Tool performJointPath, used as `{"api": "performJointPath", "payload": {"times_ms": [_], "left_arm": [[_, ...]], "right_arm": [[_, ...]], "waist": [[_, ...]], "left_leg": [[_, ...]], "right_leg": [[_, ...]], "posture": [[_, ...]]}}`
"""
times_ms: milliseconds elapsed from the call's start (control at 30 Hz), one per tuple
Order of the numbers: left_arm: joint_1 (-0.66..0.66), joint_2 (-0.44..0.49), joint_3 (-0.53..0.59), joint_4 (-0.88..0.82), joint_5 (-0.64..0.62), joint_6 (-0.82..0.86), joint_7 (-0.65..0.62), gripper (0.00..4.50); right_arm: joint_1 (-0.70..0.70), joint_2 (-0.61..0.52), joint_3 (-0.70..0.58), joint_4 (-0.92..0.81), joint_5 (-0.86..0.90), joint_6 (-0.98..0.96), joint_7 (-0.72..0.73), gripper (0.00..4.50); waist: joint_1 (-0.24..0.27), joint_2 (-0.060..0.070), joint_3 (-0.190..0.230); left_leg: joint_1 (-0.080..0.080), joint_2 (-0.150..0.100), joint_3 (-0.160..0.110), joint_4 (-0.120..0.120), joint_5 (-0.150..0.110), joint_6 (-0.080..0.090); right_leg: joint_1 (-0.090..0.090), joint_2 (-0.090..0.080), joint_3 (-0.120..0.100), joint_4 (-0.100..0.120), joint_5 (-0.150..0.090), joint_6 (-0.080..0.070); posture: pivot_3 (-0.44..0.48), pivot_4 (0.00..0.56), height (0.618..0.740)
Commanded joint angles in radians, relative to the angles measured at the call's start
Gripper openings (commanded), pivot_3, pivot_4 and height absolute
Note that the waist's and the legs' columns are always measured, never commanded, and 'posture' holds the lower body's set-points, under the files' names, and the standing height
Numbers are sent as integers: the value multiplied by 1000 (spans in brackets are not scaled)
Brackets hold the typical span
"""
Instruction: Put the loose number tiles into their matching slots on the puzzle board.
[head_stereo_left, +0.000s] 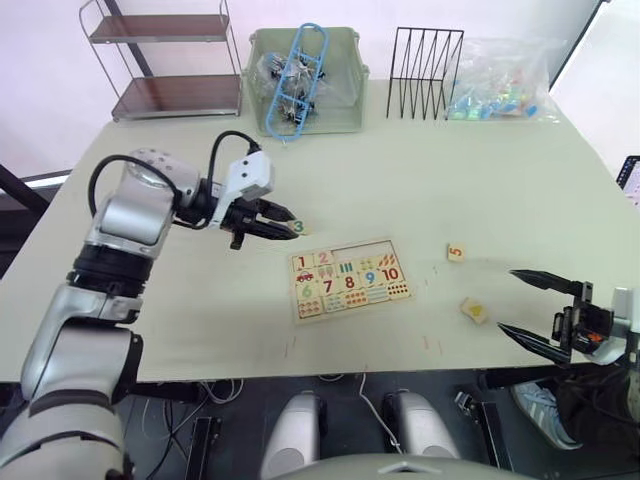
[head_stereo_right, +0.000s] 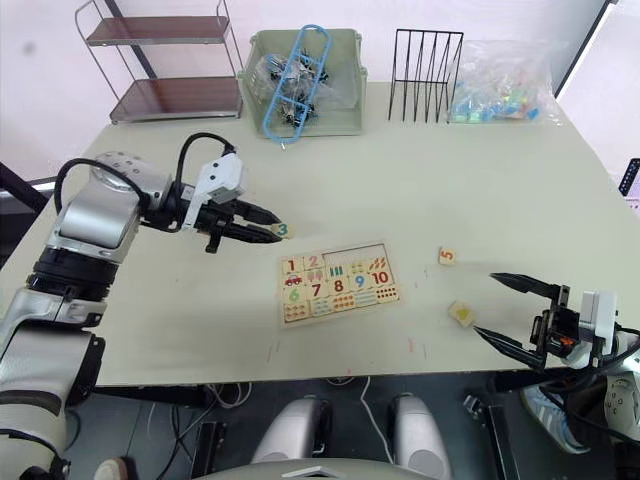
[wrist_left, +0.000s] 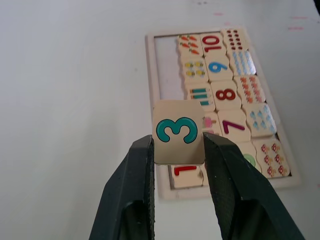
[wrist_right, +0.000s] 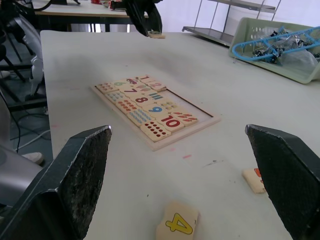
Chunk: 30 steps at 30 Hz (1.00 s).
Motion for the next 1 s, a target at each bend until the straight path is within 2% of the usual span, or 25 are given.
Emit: {"api": "performJointPath", "payload": {"times_ms": [33,267,500,767,1000], "left_arm": [[-83,-43,-47,-12,39,77,27,961],[-174,-110,-187,47,149,143,31,961],[-239,-156,-275,105,214,253,19,961],[-268,-209,-345,131,258,336,24,961],[-284,-248,-389,167,305,310,39,961]], "right_arm": [[17,5,-10,-47,10,-22,-15,4500],[32,4,-16,-62,14,-25,-31,4500],[40,4,-19,-78,15,-24,-49,4500],[42,8,-10,-94,12,-24,-73,4500],[43,13,-7,-99,8,-29,-86,4500]], "waist": [[0,0,0],[-13,1,0],[-11,1,1],[-11,1,1],[-11,1,1]], "left_leg": [[0,0,0,0,0,0],[1,0,1,0,0,0],[0,0,0,0,0,0],[0,0,0,0,0,0],[0,0,1,0,0,0]], "right_leg": [[0,0,0,0,0,0],[0,1,1,1,0,0],[0,1,1,1,0,0],[0,1,1,1,-1,1],[0,1,1,1,-1,1]], "posture": [[0,150,740],[0,150,740],[0,150,740],[0,150,740],[0,150,740]]}}
